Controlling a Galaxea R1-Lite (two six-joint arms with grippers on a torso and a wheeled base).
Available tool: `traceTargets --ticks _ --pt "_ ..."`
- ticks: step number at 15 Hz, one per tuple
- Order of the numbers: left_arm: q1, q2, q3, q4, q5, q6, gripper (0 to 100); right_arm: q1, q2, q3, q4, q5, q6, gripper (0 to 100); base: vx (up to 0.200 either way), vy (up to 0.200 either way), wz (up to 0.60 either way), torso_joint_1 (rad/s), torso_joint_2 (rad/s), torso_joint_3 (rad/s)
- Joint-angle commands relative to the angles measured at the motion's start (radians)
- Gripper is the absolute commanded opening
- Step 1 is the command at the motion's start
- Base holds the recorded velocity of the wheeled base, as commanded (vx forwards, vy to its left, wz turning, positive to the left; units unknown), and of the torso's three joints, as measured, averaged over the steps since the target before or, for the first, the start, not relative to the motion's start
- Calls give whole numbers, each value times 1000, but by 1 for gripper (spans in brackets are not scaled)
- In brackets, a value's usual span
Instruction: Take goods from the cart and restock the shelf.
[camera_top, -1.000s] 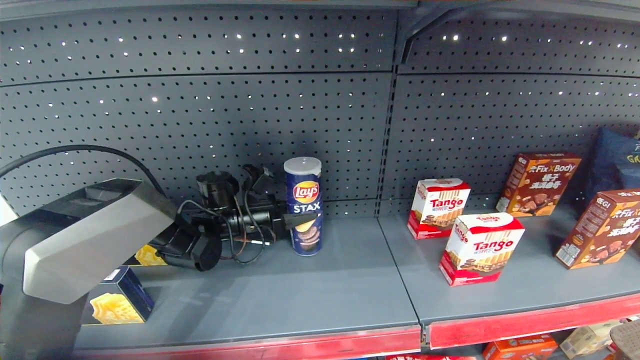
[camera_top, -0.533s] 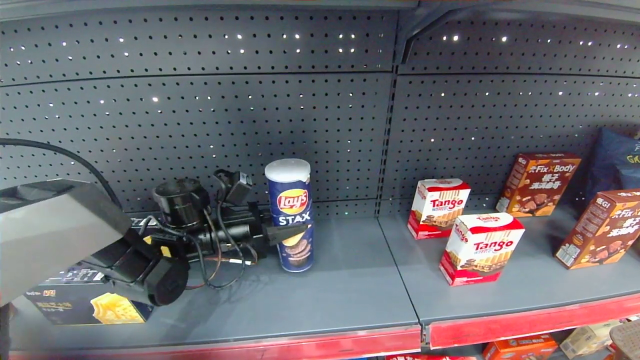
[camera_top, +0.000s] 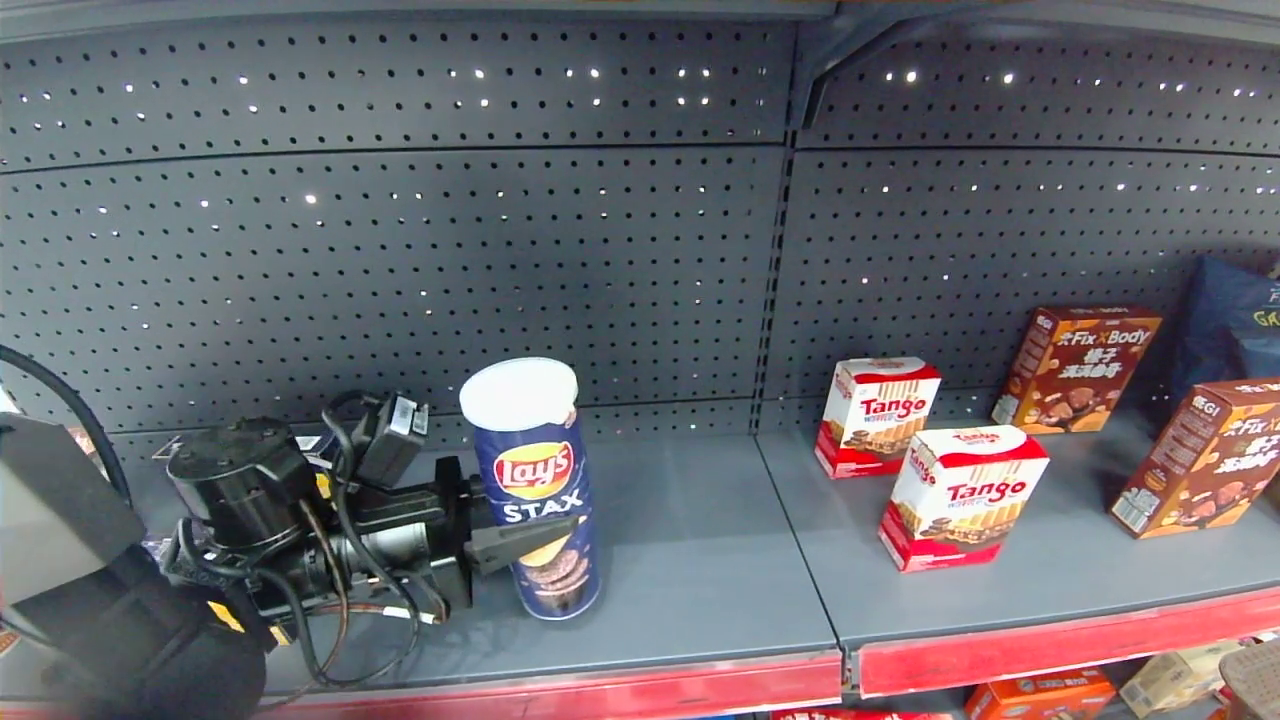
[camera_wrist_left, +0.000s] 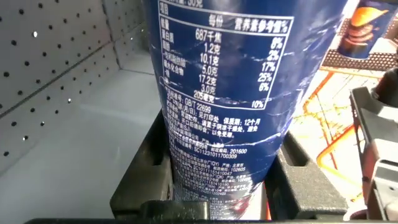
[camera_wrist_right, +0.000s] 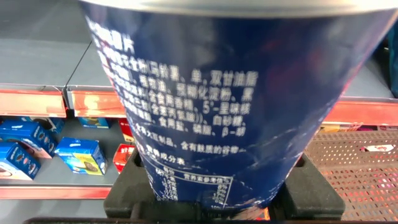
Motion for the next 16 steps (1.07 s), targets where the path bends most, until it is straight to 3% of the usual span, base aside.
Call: traceTargets --ticks 1,13,14,16 --pt "-5 -6 34 -15 0 0 0 0 2 1 0 0 0 0 0 0 0 0 0 0" --pt "-6 115 14 -20 7 16 0 0 8 4 0 0 0 0 0 0 0 0 0 0" --pt "-6 120 16 -20 7 30 100 0 8 4 0 0 0 0 0 0 0 0 0 0" --pt "-6 135 18 -20 7 69 100 0 8 4 0 0 1 0 0 0 0 0 0 0"
